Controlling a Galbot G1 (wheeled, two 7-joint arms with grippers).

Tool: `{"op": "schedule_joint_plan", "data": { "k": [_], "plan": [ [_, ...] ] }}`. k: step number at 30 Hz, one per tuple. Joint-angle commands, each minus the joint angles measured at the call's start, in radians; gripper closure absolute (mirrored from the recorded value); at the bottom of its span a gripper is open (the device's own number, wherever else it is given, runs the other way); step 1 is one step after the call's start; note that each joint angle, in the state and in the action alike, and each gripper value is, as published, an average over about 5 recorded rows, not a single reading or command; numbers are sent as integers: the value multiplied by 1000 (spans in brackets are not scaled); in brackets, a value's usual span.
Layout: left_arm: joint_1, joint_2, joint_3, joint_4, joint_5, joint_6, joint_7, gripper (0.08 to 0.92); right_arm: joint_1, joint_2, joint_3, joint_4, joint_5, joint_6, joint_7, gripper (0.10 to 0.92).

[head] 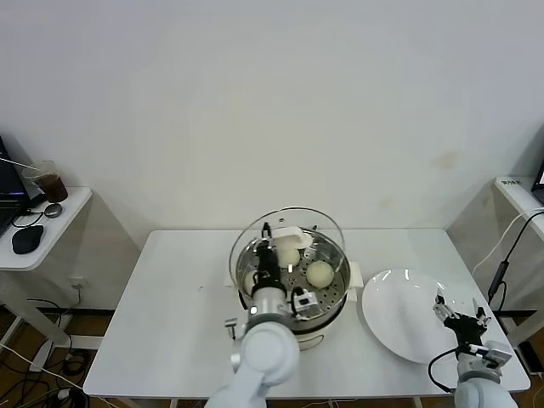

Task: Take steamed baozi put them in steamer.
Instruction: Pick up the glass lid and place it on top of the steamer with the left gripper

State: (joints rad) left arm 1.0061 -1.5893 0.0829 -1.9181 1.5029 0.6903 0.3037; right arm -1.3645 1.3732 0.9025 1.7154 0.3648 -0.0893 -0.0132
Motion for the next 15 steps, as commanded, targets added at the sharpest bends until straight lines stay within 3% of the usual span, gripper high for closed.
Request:
{"op": "schedule_joint_plan", "data": {
  "k": [1,15],
  "plan": [
    [-24,-12,107,62,18,2,-33,832,4,4,2,-9,-2,1,0,203],
    [12,-12,104,142,176,1,-48,832,16,11,-6,-22,-11,2,0,203]
  ]
}}
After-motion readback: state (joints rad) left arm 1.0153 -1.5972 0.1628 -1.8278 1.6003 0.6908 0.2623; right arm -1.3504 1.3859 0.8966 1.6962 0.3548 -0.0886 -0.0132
